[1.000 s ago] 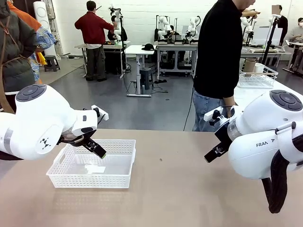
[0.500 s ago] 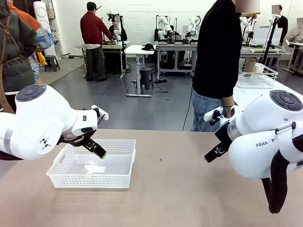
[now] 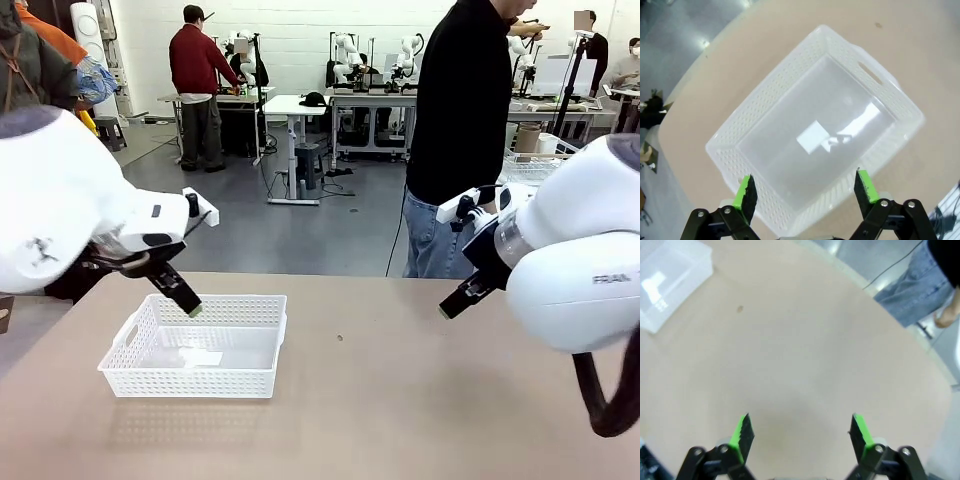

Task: Clean and organize the cups into the basket.
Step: Pick up the Organizing basket and move it to the center of the table, then pick up the Reusable plastic cup from the right side of the table and place it inside the Organizing basket.

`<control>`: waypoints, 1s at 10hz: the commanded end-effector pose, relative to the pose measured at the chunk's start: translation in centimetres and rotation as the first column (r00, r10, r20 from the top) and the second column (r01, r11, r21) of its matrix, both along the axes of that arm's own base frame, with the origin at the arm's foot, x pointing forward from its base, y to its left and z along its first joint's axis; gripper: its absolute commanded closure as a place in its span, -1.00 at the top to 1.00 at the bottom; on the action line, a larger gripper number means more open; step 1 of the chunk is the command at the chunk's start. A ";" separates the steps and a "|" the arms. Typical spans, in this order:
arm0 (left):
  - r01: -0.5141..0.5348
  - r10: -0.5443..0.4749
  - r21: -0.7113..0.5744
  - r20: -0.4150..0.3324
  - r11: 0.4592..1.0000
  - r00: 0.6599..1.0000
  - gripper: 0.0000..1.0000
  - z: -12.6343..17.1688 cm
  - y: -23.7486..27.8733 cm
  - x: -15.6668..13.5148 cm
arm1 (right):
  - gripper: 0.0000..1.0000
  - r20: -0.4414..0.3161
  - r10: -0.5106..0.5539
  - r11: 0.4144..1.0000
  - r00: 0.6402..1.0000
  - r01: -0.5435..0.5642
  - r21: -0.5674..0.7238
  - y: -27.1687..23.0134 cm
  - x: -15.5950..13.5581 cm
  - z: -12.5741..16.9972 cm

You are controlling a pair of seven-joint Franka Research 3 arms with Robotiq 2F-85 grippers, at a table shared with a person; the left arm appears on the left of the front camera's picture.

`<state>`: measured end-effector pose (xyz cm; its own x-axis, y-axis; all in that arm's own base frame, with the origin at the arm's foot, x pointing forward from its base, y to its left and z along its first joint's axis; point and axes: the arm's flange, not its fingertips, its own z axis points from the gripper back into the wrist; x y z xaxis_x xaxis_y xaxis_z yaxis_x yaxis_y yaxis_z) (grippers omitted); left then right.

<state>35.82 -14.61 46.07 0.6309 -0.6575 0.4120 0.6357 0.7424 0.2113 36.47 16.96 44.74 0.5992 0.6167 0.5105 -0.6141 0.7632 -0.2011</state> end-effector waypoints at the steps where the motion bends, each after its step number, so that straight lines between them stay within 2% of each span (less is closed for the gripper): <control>1: 0.097 -0.094 0.070 -0.044 0.993 0.995 1.00 0.4 2.0 -6.2 | 1.00 -0.053 0.026 0.990 0.998 -0.033 -0.136 -3.4 -9.2 -2.0; 3: 0.120 -0.115 0.125 -0.046 0.985 0.992 1.00 -0.4 2.3 -8.8 | 1.00 -0.055 0.011 0.960 0.998 -0.026 -0.279 -3.8 -12.5 -2.4; 4: 0.107 -0.103 0.166 -0.031 0.980 0.994 1.00 -0.9 2.3 -9.1 | 1.00 -0.032 0.018 0.957 0.999 -0.026 -0.289 -3.7 -13.0 -2.2; 5: 0.096 -0.091 0.087 -0.065 0.992 0.994 1.00 3.3 0.5 -4.3 | 1.00 -0.080 0.029 0.978 0.996 -0.045 -0.206 -0.3 -4.1 2.5; 7: 0.096 -0.091 0.087 -0.065 0.992 0.994 1.00 3.3 0.5 -4.3 | 1.00 -0.080 0.029 0.978 0.996 -0.045 -0.206 -0.3 -4.1 2.5; 8: 0.096 -0.091 0.087 -0.065 0.992 0.994 1.00 3.3 0.5 -4.3 | 1.00 -0.076 0.029 0.967 0.997 -0.047 -0.250 -0.4 -5.4 3.4; 9: 0.103 -0.096 0.110 -0.070 0.989 0.993 1.00 3.6 0.7 -4.7 | 1.00 -0.154 0.064 0.998 0.986 -0.060 0.029 -3.1 -4.2 4.1; 10: 0.126 -0.165 -0.278 -0.119 0.952 0.979 1.00 5.3 3.7 -3.9 | 1.00 -0.222 0.091 0.954 0.971 -0.021 0.300 -6.5 -3.3 4.2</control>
